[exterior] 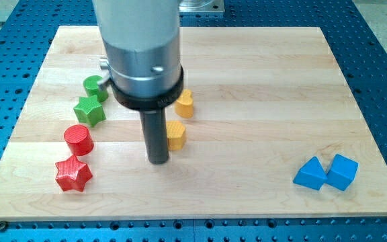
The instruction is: Place the cube into the triangle
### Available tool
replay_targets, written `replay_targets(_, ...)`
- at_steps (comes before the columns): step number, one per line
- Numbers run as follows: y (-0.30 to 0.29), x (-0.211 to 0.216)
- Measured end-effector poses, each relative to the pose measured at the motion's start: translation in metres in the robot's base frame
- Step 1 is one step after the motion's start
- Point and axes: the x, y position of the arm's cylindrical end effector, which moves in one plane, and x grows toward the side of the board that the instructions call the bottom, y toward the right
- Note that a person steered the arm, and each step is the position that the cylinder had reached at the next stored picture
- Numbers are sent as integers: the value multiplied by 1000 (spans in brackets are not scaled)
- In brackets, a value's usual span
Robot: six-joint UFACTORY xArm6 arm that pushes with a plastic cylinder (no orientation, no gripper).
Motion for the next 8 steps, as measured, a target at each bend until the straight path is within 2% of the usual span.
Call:
replay_targets(1, 14, -10)
replay_targets(3, 32, 24)
replay_targets(4, 105, 19)
replay_targets(5, 206, -7)
replay_targets(6, 332, 26)
replay_targets(7, 371, 60)
replay_targets(8, 361, 71)
